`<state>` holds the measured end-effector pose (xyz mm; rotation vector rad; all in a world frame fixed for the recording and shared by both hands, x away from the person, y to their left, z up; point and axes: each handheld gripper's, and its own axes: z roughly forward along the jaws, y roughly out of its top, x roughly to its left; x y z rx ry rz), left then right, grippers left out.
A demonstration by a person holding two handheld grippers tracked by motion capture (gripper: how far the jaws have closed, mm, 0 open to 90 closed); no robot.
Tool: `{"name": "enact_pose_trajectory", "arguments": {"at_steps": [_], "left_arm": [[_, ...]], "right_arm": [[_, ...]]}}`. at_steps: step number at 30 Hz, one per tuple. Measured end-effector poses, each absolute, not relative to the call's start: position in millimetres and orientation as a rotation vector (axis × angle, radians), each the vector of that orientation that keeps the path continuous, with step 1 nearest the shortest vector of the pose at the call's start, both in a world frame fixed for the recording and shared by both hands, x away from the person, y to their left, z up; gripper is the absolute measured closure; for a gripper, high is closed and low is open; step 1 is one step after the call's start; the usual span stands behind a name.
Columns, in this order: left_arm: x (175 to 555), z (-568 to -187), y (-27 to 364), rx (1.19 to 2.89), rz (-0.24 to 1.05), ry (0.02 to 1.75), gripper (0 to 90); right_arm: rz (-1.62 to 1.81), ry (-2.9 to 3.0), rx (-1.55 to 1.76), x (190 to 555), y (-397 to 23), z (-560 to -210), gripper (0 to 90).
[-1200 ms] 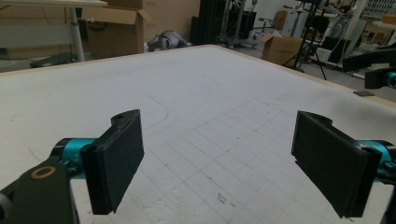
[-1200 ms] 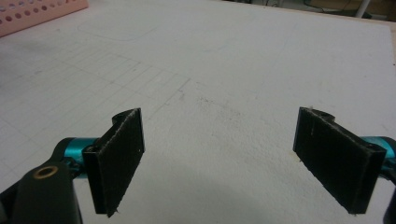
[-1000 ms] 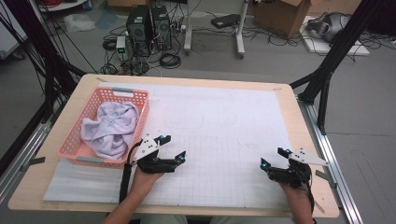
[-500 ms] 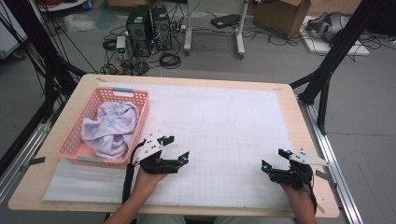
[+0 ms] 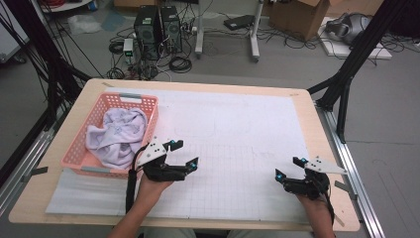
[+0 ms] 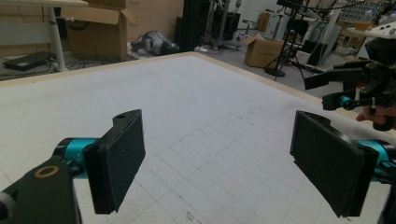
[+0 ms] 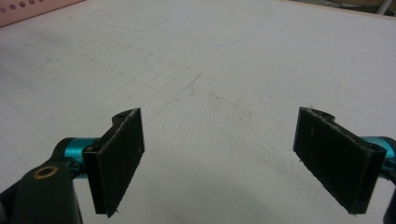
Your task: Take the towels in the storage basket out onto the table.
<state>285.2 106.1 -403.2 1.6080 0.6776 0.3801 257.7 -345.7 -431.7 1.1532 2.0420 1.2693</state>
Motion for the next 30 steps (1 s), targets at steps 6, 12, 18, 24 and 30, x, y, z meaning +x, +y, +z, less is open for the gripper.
{"name": "enact_pose_trajectory", "arguments": {"at_steps": [6,12,18,24,30], "left_arm": [[287,-383,123,1.567,0.423,0.683,18.3],[294,-362,153,1.551,0.504,0.723,17.5],[302,-345,187,1.529,0.572,0.778,17.3],[310,-339,218,1.552,0.637,0.842,16.8],[325,-343,246,1.597,0.654,0.942,16.9]], "right_arm": [[1.267,2.06,1.139,259,-342,-432,15.4],[1.27,2.062,1.14,259,-341,-432,15.3],[1.27,2.065,1.141,260,-341,-432,15.3],[1.272,2.063,1.146,259,-341,-432,15.3],[1.265,2.065,1.143,259,-341,-433,15.3]]}}
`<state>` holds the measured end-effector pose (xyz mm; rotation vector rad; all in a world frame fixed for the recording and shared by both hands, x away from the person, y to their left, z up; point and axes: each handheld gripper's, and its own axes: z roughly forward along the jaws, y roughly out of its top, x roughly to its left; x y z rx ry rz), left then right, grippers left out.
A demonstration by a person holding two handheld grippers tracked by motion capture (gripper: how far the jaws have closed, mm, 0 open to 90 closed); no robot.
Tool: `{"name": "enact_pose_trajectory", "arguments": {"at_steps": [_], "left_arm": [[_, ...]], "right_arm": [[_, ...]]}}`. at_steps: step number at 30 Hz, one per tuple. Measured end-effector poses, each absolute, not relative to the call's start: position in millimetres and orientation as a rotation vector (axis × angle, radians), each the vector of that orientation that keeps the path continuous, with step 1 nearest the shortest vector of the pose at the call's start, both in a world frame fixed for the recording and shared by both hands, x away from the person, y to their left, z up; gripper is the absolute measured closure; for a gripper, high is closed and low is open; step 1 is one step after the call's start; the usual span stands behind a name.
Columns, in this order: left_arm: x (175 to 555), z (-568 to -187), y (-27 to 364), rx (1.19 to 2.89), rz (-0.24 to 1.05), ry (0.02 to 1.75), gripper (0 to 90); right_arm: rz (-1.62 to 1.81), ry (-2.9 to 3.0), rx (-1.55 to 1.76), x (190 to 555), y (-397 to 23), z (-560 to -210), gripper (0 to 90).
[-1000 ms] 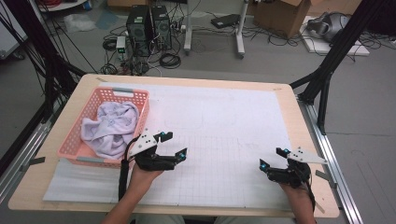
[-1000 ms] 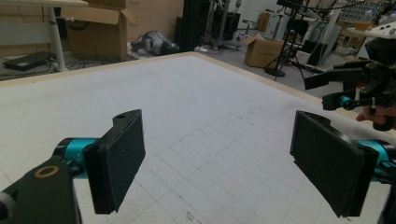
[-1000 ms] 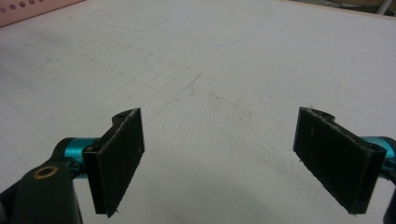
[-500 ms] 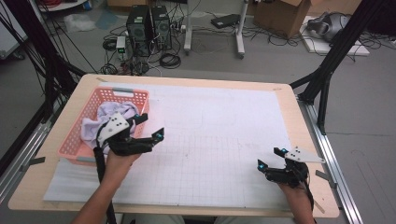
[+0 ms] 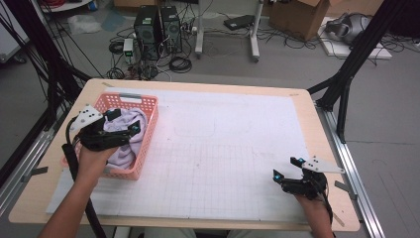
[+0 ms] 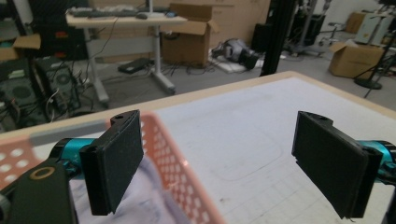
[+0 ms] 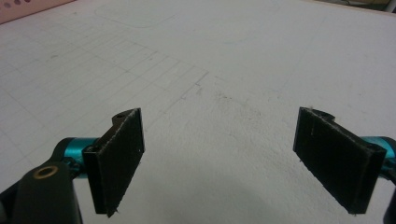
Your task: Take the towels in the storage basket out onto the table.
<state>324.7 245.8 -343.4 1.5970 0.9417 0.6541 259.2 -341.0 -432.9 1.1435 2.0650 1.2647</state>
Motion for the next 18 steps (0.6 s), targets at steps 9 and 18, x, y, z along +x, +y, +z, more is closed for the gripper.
{"name": "enact_pose_trajectory", "arguments": {"at_steps": [9,18], "left_arm": [[361,-363,270,1.773,0.643,1.202,17.1],[390,-396,274,1.94,0.53,1.438,16.8]], "right_arm": [[1.254,2.073,1.139,260,-340,-434,15.3],[1.252,2.08,1.15,260,-339,-434,15.3]]}}
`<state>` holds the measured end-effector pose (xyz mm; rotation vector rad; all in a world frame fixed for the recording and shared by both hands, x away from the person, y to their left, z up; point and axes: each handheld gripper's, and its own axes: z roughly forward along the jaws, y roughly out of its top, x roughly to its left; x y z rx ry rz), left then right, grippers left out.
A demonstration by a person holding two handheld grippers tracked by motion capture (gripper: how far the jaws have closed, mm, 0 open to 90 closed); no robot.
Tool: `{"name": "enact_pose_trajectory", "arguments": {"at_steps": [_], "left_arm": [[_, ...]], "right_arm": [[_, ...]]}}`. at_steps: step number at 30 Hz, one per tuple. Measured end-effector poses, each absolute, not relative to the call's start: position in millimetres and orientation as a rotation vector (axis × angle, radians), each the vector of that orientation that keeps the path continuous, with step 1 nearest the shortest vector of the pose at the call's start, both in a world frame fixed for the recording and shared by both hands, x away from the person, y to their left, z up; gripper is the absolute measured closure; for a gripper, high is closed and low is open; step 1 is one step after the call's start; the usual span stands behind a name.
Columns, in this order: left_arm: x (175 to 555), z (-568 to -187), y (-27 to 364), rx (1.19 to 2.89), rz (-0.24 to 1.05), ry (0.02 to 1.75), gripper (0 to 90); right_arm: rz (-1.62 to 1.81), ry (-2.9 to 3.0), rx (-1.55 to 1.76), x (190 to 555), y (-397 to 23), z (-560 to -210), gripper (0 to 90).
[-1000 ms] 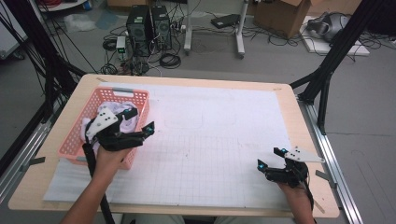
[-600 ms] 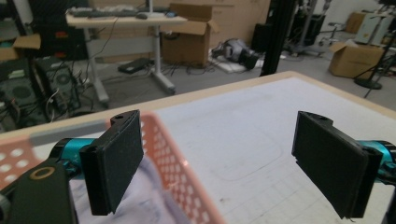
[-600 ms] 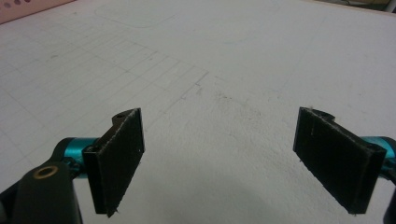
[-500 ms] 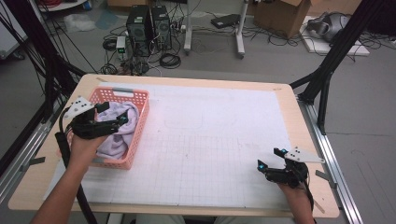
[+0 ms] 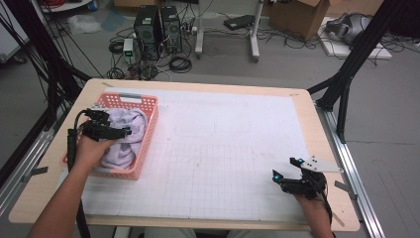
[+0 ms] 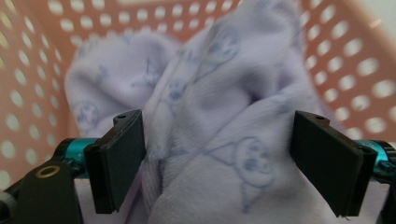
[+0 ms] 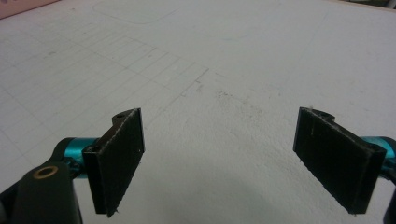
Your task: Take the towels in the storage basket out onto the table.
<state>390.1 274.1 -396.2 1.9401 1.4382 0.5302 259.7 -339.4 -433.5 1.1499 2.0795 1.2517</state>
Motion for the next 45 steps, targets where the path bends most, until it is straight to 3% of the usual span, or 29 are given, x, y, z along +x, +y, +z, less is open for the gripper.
{"name": "enact_pose_trajectory", "arguments": {"at_steps": [7,18,20,22,23,24,27,33,45], "left_arm": [[408,-420,278,1.943,0.304,1.545,5.6],[409,-427,264,2.05,0.347,1.518,2.7],[409,-426,265,2.047,0.353,1.52,8.0],[408,-424,267,2.04,0.313,1.488,23.7],[408,-423,267,2.034,0.299,1.473,23.7],[407,-422,267,2.034,0.284,1.456,34.0],[407,-420,268,1.995,0.246,1.489,48.2],[405,-415,274,1.929,0.223,1.513,56.9],[389,-388,285,1.723,0.502,1.337,58.1]], "right_arm": [[1.244,2.085,1.142,260,-339,-434,15.4],[1.242,2.094,1.146,260,-336,-434,15.4],[1.238,2.095,1.139,260,-335,-434,15.4],[1.237,2.097,1.131,260,-335,-434,15.4],[1.237,2.097,1.131,260,-335,-434,15.4],[1.237,2.098,1.135,260,-335,-434,15.4],[1.239,2.088,1.146,260,-336,-433,15.4],[1.243,2.072,1.163,259,-340,-433,15.4],[1.24,2.045,1.169,257,-342,-431,15.4]]}}
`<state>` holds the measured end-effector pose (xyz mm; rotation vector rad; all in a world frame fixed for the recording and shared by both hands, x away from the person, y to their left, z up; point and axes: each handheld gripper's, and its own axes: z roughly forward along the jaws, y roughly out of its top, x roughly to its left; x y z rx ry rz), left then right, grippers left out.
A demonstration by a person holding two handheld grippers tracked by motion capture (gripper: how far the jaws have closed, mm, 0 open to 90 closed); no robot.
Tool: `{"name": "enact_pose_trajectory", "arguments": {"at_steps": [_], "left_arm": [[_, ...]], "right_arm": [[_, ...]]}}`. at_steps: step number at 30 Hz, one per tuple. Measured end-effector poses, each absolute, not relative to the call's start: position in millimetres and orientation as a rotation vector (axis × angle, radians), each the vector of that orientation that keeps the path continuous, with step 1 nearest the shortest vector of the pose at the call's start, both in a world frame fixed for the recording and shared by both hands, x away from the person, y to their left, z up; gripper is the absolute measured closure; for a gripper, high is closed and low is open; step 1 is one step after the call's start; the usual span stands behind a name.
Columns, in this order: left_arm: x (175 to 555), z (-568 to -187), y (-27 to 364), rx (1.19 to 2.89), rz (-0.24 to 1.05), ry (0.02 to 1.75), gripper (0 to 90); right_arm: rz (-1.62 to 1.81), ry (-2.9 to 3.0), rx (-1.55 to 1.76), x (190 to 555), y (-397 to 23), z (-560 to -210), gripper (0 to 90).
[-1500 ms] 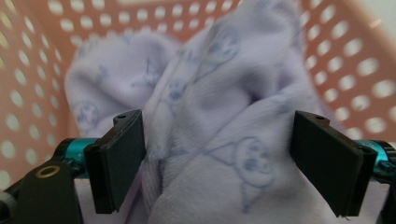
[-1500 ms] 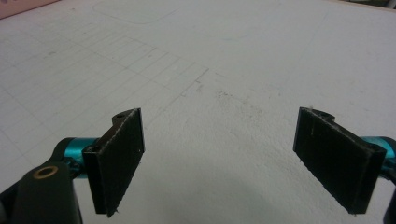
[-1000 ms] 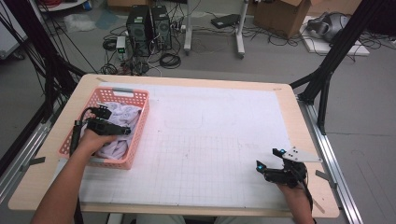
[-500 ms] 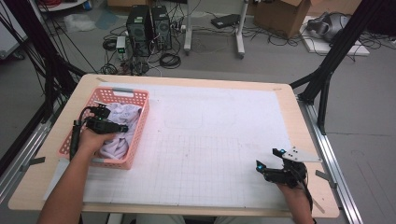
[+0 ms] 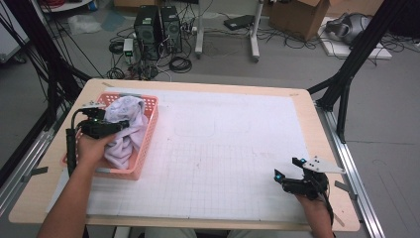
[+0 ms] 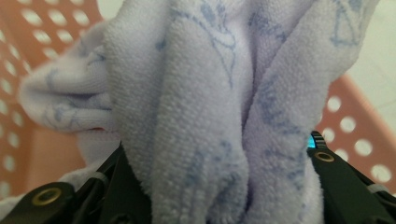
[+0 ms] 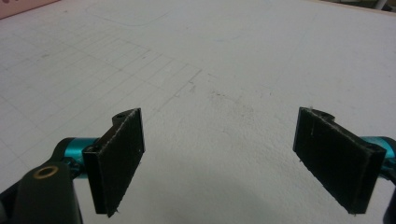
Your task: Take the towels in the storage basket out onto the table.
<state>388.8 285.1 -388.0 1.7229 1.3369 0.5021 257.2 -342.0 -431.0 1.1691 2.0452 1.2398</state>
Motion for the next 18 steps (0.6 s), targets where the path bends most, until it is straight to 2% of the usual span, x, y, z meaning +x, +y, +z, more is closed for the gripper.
{"name": "enact_pose_trajectory", "arguments": {"at_steps": [5,8,18], "left_arm": [[380,-378,293,1.649,0.624,1.283,58.2],[375,-372,298,1.587,0.664,1.237,58.2],[362,-348,299,1.531,0.776,1.031,58.1]], "right_arm": [[1.235,2.039,1.171,257,-343,-431,15.4],[1.235,2.037,1.173,257,-343,-431,15.4],[1.236,2.038,1.175,257,-341,-431,15.4]]}}
